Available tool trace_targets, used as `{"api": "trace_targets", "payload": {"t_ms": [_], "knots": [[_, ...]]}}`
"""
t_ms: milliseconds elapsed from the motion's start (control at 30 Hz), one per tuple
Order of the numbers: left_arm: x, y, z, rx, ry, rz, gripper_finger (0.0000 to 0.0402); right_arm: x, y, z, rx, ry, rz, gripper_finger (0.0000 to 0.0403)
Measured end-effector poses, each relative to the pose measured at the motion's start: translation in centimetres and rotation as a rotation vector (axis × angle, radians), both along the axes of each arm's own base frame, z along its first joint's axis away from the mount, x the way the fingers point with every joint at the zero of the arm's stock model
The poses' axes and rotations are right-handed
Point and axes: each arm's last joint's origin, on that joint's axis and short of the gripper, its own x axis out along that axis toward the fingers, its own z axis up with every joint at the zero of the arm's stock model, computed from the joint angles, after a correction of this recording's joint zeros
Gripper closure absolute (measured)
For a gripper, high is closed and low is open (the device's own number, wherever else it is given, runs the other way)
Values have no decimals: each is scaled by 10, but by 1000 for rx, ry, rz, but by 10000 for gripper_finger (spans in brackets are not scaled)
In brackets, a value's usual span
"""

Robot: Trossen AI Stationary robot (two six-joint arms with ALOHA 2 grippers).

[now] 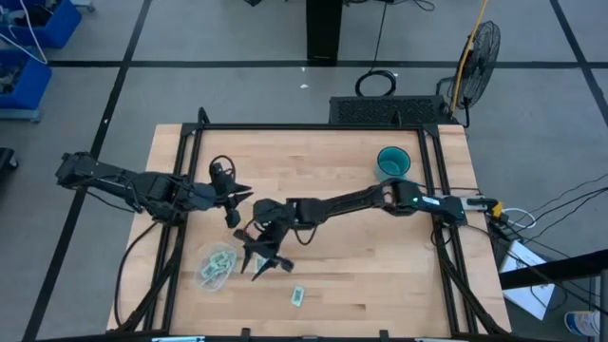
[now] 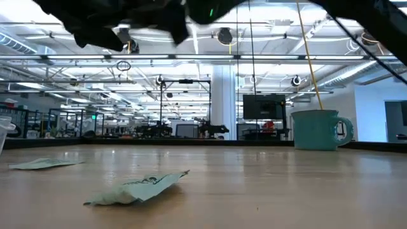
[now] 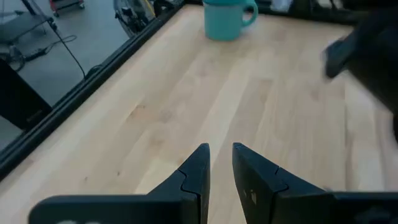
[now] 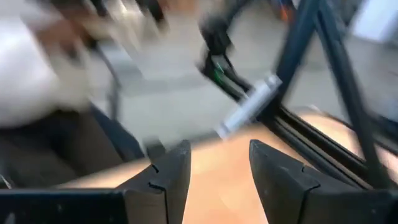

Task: Pick and place Stevia / Truvia into bins
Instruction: Put the bottom white stevia packet into the transparent bin

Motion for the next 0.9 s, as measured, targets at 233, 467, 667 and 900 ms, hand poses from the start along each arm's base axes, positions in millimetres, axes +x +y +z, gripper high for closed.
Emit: {"api": "trace_targets", "payload": {"t_ms": [233, 467, 667, 900], "knots": [[5, 8, 12, -2, -161, 149, 325, -39, -1, 34, -419, 181, -223, 248], [7, 14, 17, 74, -191, 190, 325, -95, -16, 53, -585, 657, -293, 248], [20, -1, 8, -264, -157, -115, 325, -147, -29, 61, -691, 1037, -311, 248], [54, -32, -24, -314, -34, -250, 325, -195, -47, 55, -724, 1088, -578, 248]]}}
